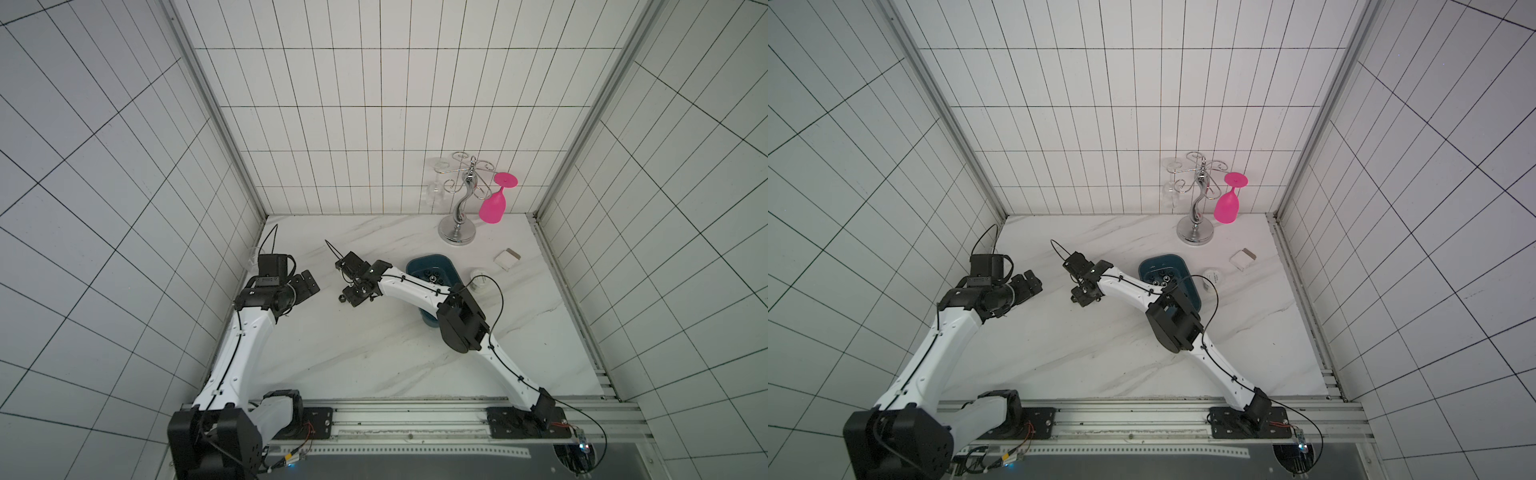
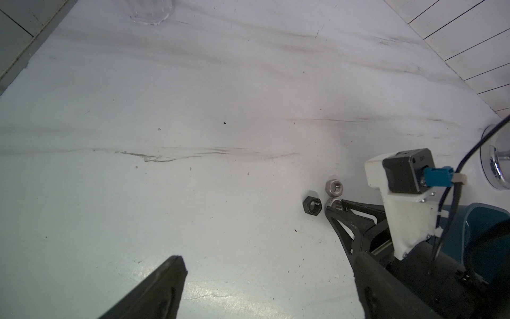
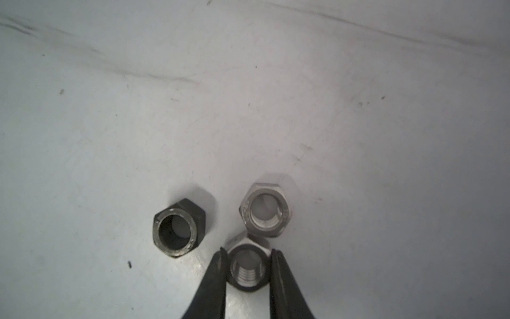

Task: Put the nuts on the desktop into the storage box
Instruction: Pick up the nut from the center of the board, then place the nut in the storage box.

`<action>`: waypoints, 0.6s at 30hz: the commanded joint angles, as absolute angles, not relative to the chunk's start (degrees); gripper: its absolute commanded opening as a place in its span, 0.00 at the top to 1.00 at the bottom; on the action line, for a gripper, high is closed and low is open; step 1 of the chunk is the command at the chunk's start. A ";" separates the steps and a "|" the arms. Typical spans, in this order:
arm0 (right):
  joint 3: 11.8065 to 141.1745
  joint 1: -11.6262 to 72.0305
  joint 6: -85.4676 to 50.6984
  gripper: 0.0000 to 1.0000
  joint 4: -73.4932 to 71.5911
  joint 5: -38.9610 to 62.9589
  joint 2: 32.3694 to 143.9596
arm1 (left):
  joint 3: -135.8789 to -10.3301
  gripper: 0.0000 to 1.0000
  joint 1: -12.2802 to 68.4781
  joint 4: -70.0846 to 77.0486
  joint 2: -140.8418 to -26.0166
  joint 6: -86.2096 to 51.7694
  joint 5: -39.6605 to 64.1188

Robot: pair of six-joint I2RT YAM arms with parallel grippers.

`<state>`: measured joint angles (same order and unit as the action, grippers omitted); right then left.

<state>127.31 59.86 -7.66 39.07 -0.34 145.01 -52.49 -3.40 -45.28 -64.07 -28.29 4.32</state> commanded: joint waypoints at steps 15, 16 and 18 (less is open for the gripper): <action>89.16 43.42 -14.05 0.80 31.94 -4.85 104.97 | -51.77 0.02 8.47 -32.86 -69.45 -35.39 10.69; 88.08 41.35 -14.13 0.80 32.52 -4.23 104.60 | -51.83 0.02 9.54 -32.35 -69.78 -35.79 10.47; 87.09 37.72 -14.47 0.80 33.75 -2.54 104.87 | -52.23 0.02 10.94 -31.82 -70.30 -36.12 10.37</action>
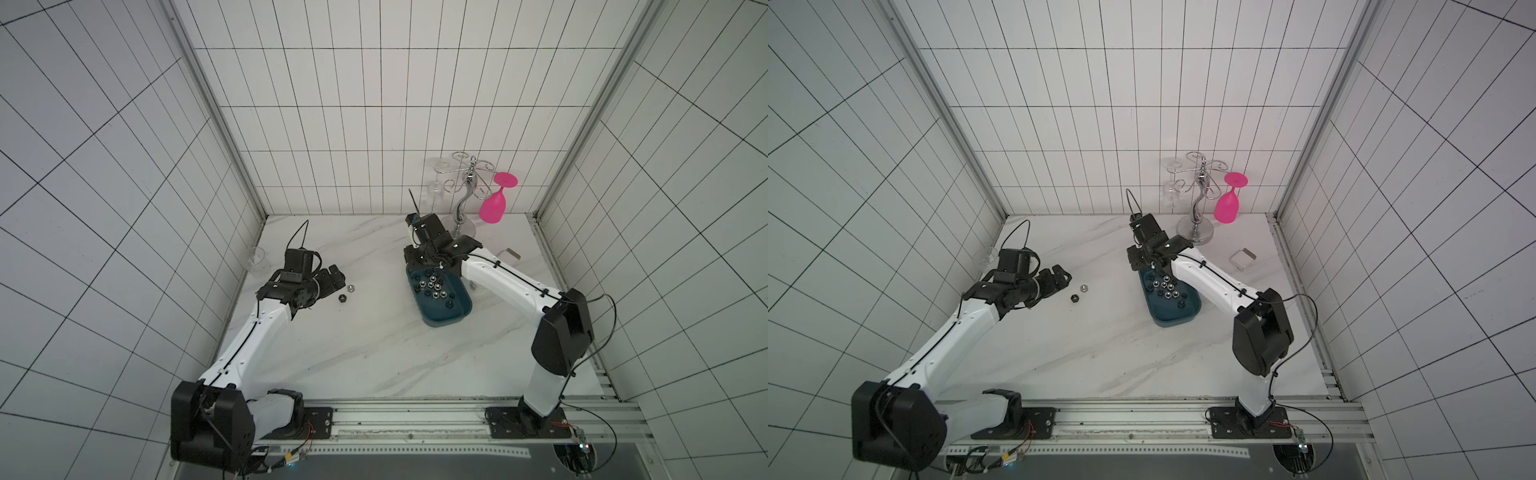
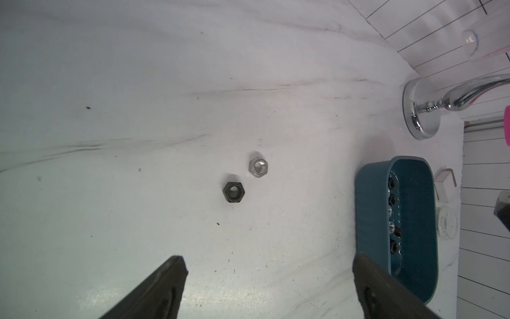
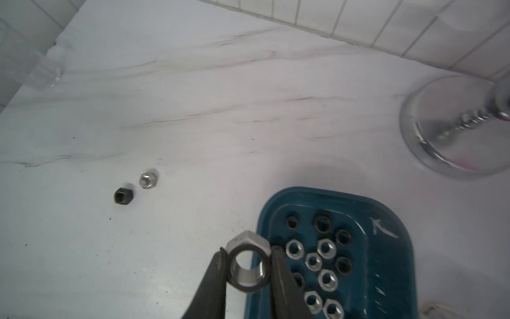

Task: Put the nuts on the desktop into the storage box
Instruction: Place the nut in the storage box.

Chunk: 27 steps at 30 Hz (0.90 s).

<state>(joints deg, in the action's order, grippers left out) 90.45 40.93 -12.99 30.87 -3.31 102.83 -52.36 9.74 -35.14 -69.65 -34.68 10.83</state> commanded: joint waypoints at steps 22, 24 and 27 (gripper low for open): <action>94.68 33.55 -11.95 0.75 36.74 3.97 121.04 | -55.71 0.02 11.52 -35.93 -70.66 -33.54 6.86; 95.37 34.00 -11.80 0.73 36.96 3.91 121.91 | -55.99 0.02 11.51 -36.28 -70.83 -33.40 6.68; 96.34 34.53 -11.61 0.70 37.61 3.96 122.83 | -56.22 0.02 11.51 -36.58 -70.84 -33.14 6.51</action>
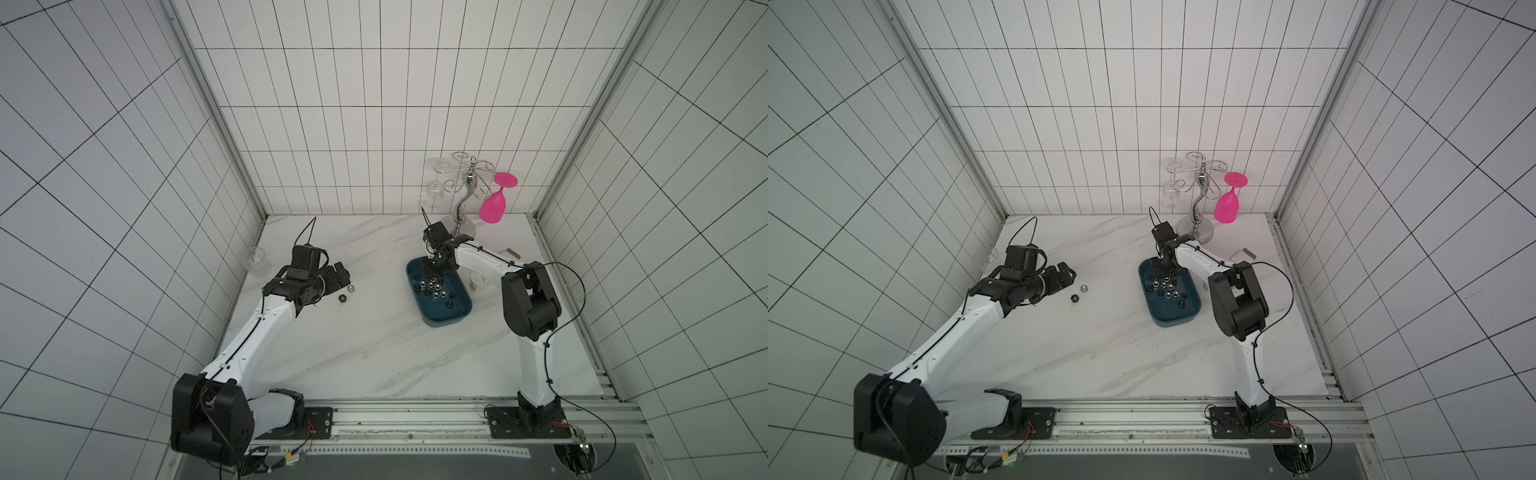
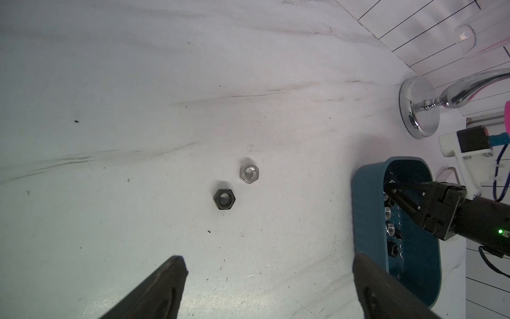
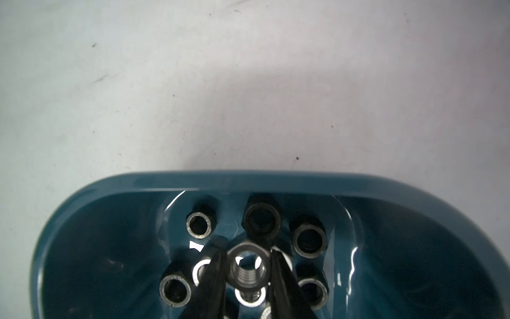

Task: Put the nuts on the desktop into the storage box
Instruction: Place the nut in the storage box.

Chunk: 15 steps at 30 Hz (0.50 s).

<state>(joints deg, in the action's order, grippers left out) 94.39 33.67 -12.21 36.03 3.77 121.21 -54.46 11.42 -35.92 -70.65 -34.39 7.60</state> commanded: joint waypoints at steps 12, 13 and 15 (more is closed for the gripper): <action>96.03 35.22 -11.60 0.52 38.17 2.99 119.78 | -56.69 0.02 11.43 -37.47 -70.50 -32.44 5.53; 95.77 35.69 -11.69 0.52 37.95 2.94 118.31 | -56.70 0.02 11.43 -37.58 -70.46 -32.50 5.01; 95.07 37.22 -11.61 0.52 37.32 2.90 115.41 | -56.76 0.02 11.27 -37.85 -70.34 -32.58 3.96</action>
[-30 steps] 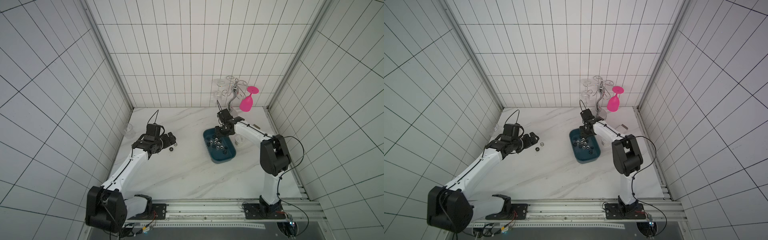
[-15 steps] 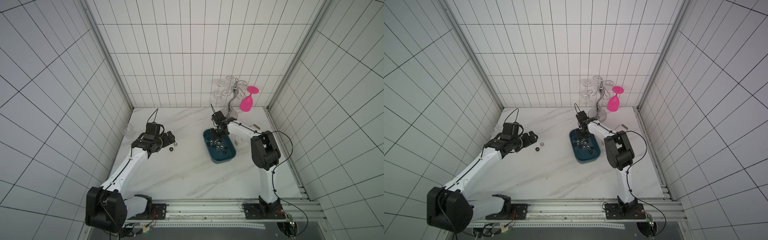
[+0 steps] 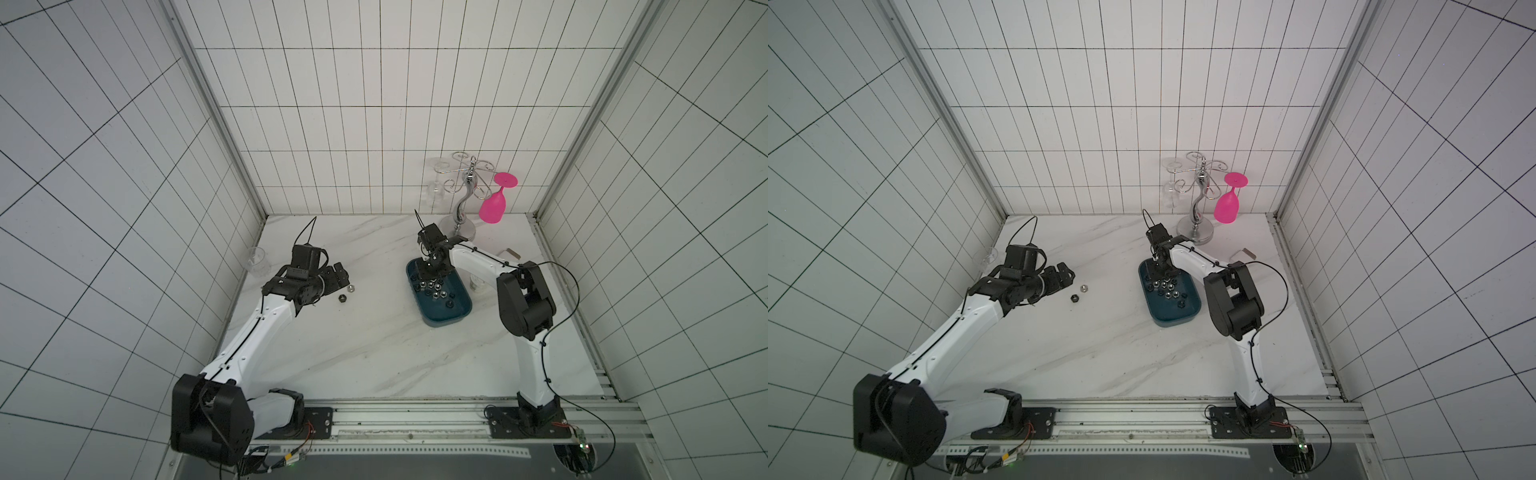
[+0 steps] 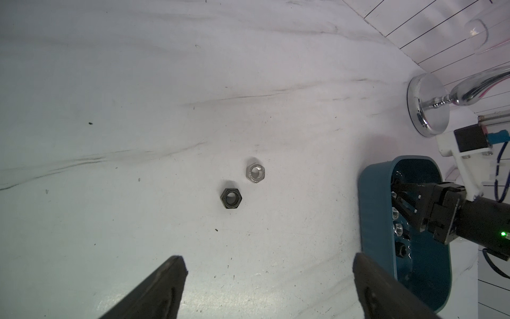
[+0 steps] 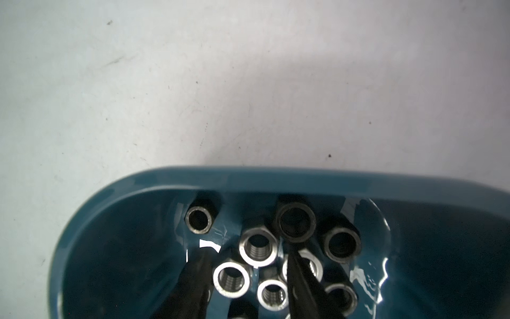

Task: Put the nuts on the desktop into the storage box
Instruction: Place the nut in the storage box, then pick up the nut from the center of the board.

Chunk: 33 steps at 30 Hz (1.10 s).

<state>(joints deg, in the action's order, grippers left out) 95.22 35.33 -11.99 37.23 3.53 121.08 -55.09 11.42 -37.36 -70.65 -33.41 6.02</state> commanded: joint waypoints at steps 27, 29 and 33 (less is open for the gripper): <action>124.51 60.40 -8.03 0.37 39.48 3.38 140.07 | -49.91 0.02 -10.73 -42.85 -61.19 -35.98 0.31; 126.71 60.88 -7.69 0.37 40.12 2.99 142.00 | -49.18 0.02 -11.33 -42.67 -59.69 -36.21 -0.67; 130.37 61.50 -7.48 0.37 40.99 2.81 145.02 | -47.44 0.02 -11.51 -41.32 -57.39 -35.79 -2.37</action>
